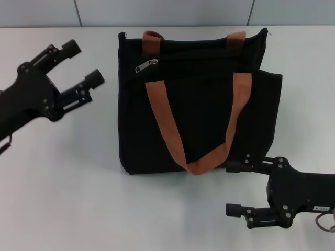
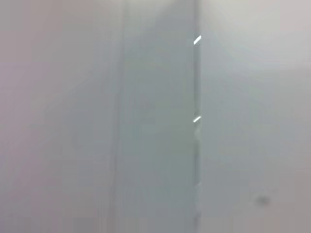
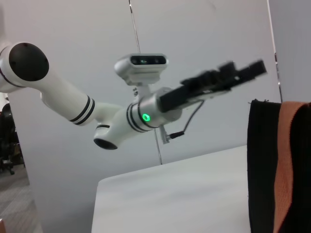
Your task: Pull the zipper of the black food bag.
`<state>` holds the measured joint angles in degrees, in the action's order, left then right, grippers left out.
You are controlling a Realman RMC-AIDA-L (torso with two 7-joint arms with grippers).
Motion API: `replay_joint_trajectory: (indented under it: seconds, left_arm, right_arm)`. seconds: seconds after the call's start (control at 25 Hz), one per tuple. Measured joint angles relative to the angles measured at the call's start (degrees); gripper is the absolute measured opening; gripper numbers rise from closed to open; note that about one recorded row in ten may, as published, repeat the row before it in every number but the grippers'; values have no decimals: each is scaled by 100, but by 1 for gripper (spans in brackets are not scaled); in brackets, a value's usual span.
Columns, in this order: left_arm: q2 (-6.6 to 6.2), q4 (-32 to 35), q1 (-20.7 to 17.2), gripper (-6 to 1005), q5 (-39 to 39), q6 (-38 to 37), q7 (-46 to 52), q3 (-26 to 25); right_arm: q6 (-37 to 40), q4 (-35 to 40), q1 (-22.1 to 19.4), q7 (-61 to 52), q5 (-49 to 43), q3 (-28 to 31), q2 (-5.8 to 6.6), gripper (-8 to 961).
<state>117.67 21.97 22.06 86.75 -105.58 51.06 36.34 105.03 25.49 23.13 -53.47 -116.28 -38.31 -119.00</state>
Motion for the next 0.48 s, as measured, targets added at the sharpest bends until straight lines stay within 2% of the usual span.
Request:
replay_joint_trajectory:
  seconds: [0.08,0.2,0.28,0.4,0.48]
  left_arm:
    - [-199,7,120,831,78,653,246,35]
    - [-199,7,120,831,78,653,246,35]
    - [-350,-7,343,831,597,1172,402,127]
    - [-344,9,436,830,852,1243,426,128]
    - [-269,25,646,830,1267,1502,436,128]
  right_arm:
    - [0,0,-6,0,0,8,0,776]
    - [0,0,-8,0,0,11,0,772]
    - [0,0,-10,0,0,17,0,770]
    - [0,0,-15,0,0,48,1,766]
    - [0,0,-21,0,0,96,6,764]
